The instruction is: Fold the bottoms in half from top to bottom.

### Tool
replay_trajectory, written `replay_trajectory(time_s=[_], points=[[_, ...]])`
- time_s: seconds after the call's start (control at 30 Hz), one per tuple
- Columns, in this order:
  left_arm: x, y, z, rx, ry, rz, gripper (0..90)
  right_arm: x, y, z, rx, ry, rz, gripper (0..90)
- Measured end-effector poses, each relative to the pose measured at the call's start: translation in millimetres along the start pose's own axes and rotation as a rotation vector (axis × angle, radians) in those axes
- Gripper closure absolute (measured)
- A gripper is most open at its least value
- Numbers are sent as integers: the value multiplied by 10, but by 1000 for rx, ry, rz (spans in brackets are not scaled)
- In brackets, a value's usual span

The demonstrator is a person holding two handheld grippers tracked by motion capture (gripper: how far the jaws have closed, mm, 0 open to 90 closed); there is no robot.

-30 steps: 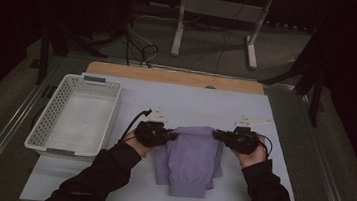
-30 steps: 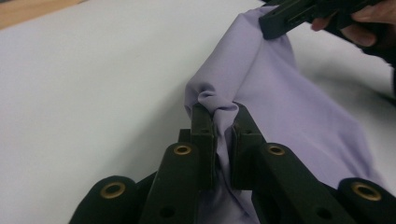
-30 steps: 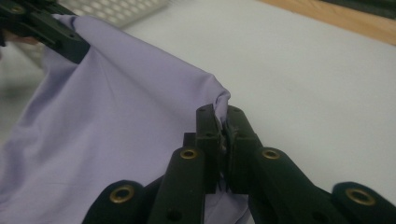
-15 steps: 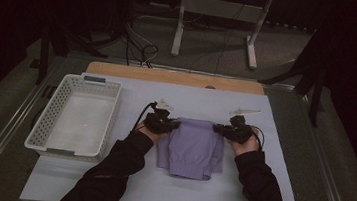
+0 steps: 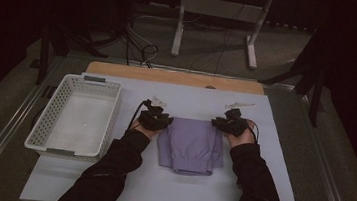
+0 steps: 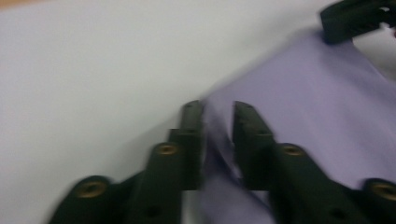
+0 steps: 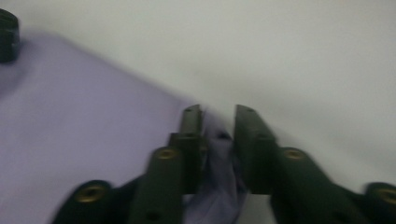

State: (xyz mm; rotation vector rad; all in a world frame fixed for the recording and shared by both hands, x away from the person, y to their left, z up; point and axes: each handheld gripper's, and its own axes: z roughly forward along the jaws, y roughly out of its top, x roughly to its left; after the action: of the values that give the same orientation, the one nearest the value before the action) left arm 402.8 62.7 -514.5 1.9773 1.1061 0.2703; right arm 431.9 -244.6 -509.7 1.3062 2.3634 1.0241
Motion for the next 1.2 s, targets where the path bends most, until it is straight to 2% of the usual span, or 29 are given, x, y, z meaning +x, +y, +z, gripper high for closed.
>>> replay_trajectory(time_s=[0.03, 0.07, 0.13, 0.2, 0.23, 0.33, 0.43, 0.5, 0.6, 0.67, 0.77, 0.83, 0.87, 1.0, 1.13, 1.2], points=[[0, 0, 0, 0, 0, 0, 621, 0, 0, 0, 0, 0, 0, 662], [30, 26, -29, -18, 21, -20, 621, -11, 12, -17, -15, -3, 13, 628], [61, 65, -50, -29, 21, -34, 576, -31, 53, -96, -54, -14, 31, 569], [73, 102, -45, -19, 16, -37, 576, -37, 73, -128, -62, -20, 35, 555], [72, 113, -37, -22, 10, -36, 576, -33, 79, -143, -65, -22, 44, 553], [62, 120, 21, 4, -14, -43, 579, -28, 69, -154, -63, 20, 77, 548], [78, 98, 97, 28, -27, -56, 590, 1, 38, -126, -43, 14, 68, 553], [107, 73, 136, 41, -41, -84, 608, -9, 9, -110, -37, 20, 83, 574], [139, 42, 194, 58, -46, -95, 634, -38, -9, -93, -24, 25, 97, 594], [161, 20, 230, 70, -61, -118, 652, -57, -12, -78, -13, 24, 114, 602], [158, 2, 284, 93, -69, -117, 693, -69, -18, -22, 11, 35, 129, 632], [161, -5, 300, 97, -69, -117, 737, -72, -22, 14, 27, 28, 130, 720], [166, -9, 306, 98, -75, -127, 750, -81, -27, 31, 32, 29, 128, 732], [165, -14, 332, 110, -87, -134, 840, -108, -44, 80, 56, 45, 139, 872], [111, -11, 300, 107, -74, -111, 893, -104, -39, 37, 36, 44, 125, 893], [82, 3, 235, 86, -75, -108, 897, -101, -17, -20, 18, 32, 103, 894]])
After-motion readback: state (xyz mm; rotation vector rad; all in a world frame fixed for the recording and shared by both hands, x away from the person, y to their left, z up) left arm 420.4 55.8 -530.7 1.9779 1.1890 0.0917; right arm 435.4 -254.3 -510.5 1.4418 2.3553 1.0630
